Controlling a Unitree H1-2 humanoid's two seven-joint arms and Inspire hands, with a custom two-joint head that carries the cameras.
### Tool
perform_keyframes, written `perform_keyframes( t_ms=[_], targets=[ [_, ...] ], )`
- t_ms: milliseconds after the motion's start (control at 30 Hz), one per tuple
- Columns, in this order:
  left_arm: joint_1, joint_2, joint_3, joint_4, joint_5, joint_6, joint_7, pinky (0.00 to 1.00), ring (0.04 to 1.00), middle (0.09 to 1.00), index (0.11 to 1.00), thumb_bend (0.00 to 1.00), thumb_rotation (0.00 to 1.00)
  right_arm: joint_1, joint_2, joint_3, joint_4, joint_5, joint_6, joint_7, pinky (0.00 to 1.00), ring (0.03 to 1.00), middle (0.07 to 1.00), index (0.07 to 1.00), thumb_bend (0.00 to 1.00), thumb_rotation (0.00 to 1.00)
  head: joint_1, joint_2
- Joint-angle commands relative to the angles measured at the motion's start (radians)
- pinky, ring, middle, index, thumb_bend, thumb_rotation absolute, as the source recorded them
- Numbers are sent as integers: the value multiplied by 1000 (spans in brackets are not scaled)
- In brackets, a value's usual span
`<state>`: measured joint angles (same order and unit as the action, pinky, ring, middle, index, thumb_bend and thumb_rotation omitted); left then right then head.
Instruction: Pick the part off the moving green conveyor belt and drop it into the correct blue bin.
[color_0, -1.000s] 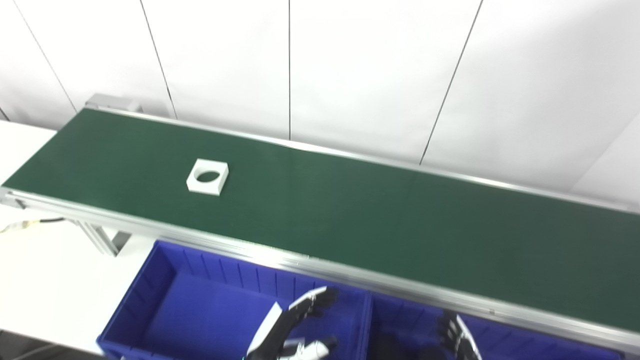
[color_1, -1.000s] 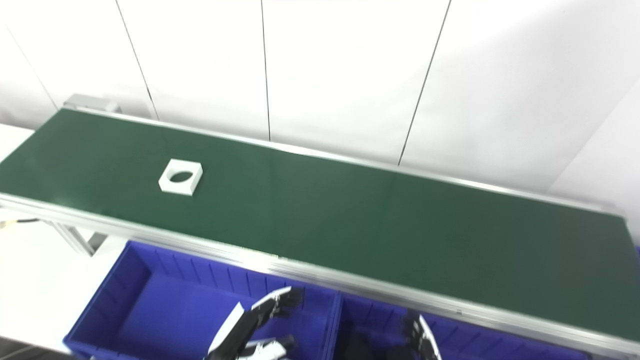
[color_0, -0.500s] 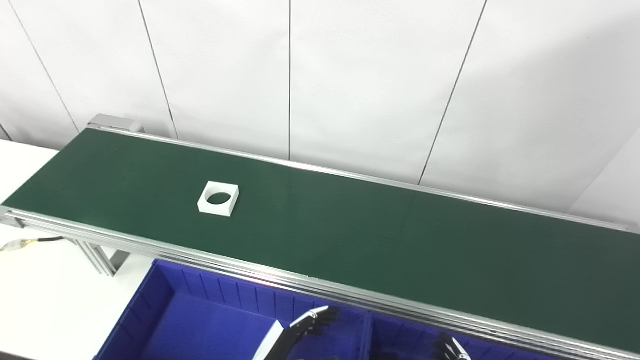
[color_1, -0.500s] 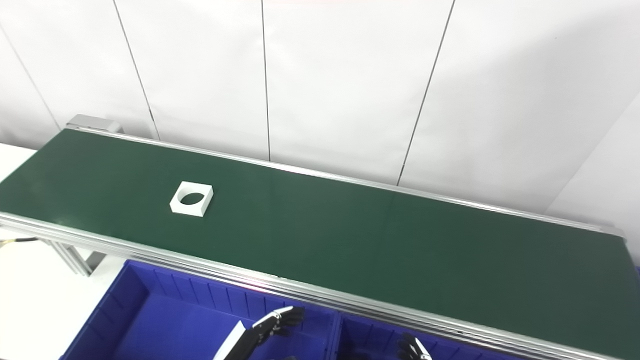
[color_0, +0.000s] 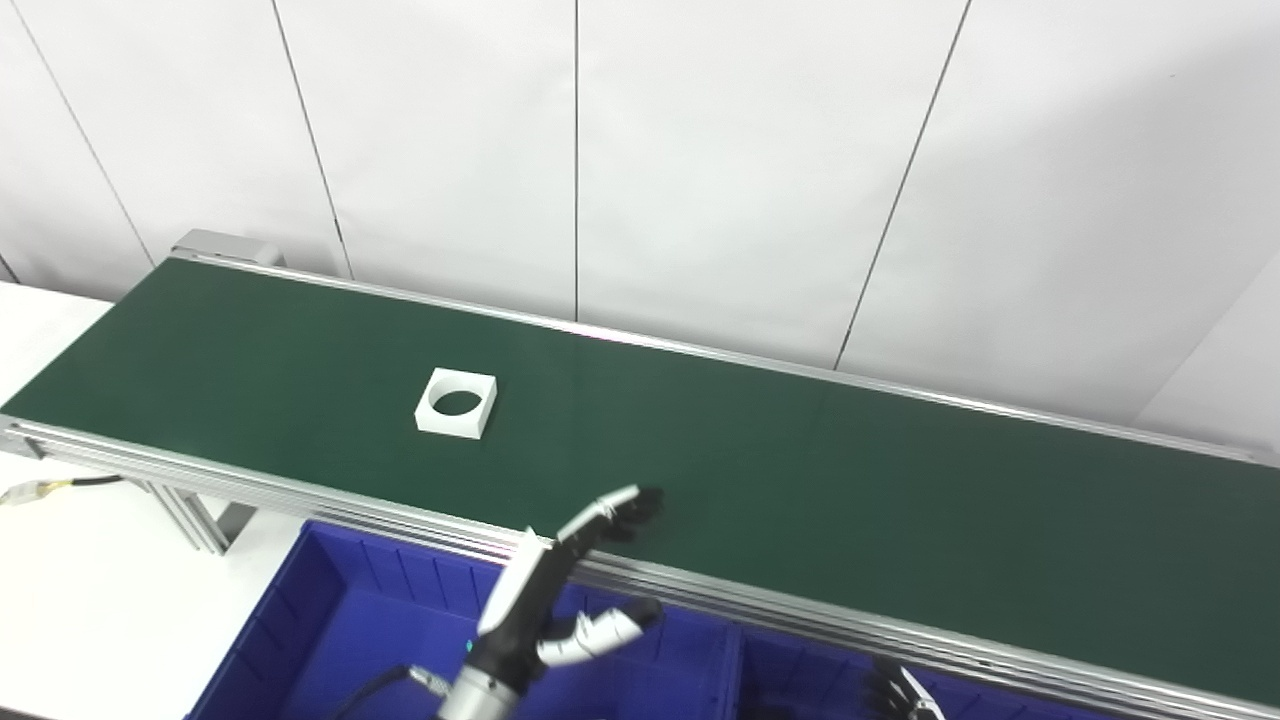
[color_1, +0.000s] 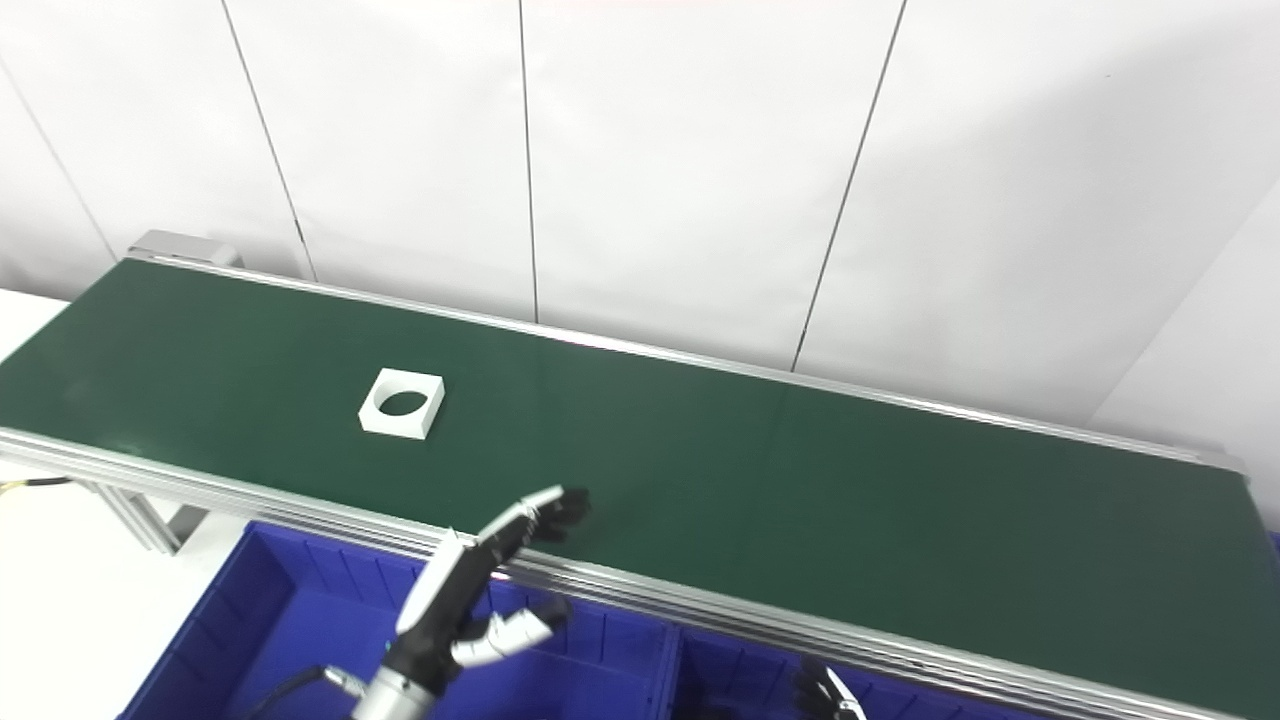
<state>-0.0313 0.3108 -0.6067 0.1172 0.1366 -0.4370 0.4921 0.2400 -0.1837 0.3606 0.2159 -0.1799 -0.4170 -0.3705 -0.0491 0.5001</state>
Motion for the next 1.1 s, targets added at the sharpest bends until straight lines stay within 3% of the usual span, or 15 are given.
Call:
perform_keyframes(
  t_ms=[0, 300, 467, 567, 733, 867, 1067],
  targets=[
    [-35, 21, 19, -33, 5, -33, 2, 775, 827, 847, 854, 635, 705, -4, 1, -5, -32, -3, -53, -9, 716, 782, 807, 842, 878, 273, -17, 13],
    [-108, 94, 93, 12, 34, -33, -29, 783, 841, 871, 882, 647, 735, 7, 17, -26, -65, -22, -53, 4, 739, 774, 804, 840, 897, 282, -86, 94],
    [-161, 113, 141, 70, 31, -33, -67, 794, 853, 886, 896, 673, 674, 10, 23, -21, -72, -34, -53, -8, 757, 773, 805, 849, 865, 292, -109, 126],
    [-200, 118, 185, 125, 12, -33, -118, 809, 857, 886, 893, 707, 632, 8, 25, -8, -57, -37, -53, -31, 771, 782, 817, 861, 858, 339, -120, 143],
    [-275, 118, 243, 228, -1, -33, -222, 826, 870, 889, 904, 736, 450, 1, 14, 21, -43, -46, -53, -76, 800, 799, 827, 880, 836, 433, -107, 162],
    [-334, 107, 289, 301, 13, -32, -310, 871, 901, 905, 918, 751, 407, -4, -2, 43, -44, -27, -53, -87, 812, 808, 833, 888, 827, 444, -87, 171],
    [-437, 119, 297, 373, 157, 104, -427, 849, 924, 961, 967, 796, 396, -4, -22, 59, -60, 1, -53, -87, 820, 812, 838, 893, 824, 436, -62, 191]
  ],
)
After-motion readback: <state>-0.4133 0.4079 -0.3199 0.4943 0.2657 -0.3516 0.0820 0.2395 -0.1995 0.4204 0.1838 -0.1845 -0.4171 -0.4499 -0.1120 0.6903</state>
